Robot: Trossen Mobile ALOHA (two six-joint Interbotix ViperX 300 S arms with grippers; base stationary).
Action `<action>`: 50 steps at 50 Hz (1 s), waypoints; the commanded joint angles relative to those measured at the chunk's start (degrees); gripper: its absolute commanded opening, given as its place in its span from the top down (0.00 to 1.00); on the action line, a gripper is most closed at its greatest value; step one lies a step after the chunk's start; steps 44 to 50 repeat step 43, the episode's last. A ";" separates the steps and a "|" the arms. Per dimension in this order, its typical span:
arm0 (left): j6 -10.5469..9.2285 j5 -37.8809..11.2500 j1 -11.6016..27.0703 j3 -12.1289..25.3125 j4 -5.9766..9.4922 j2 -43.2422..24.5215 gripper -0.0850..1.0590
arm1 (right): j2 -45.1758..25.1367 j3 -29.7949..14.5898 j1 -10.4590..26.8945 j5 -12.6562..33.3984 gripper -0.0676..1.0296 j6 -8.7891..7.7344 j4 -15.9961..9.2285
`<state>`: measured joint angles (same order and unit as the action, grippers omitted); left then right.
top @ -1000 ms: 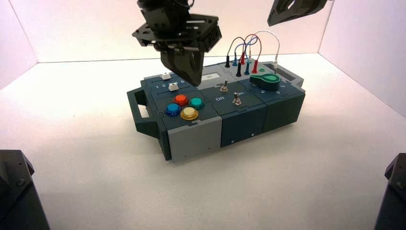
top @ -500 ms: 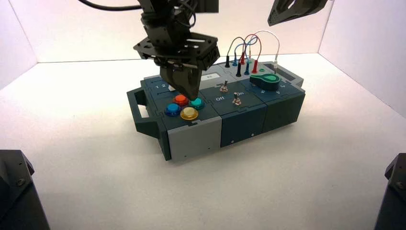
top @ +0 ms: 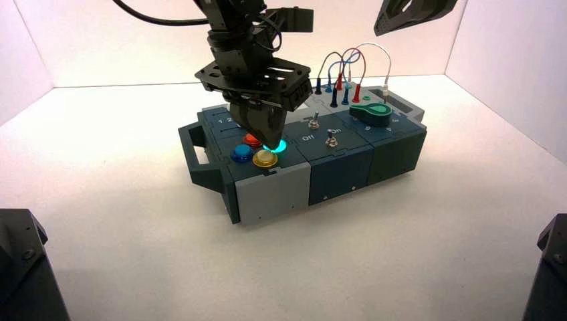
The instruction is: Push the green button with the left gripper.
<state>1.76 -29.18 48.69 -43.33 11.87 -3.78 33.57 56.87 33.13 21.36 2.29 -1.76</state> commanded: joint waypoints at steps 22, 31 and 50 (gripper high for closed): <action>0.26 -1.67 -0.44 1.85 -0.79 6.86 0.95 | 0.62 -0.62 -0.26 0.26 0.96 0.26 0.09; 0.26 -6.15 -0.62 3.87 -1.14 10.55 0.95 | 0.70 -0.79 -0.26 0.26 0.96 0.26 0.09; 0.26 -7.03 -0.70 4.13 -1.67 11.78 0.95 | 0.79 -0.88 -0.26 0.26 0.96 0.26 0.09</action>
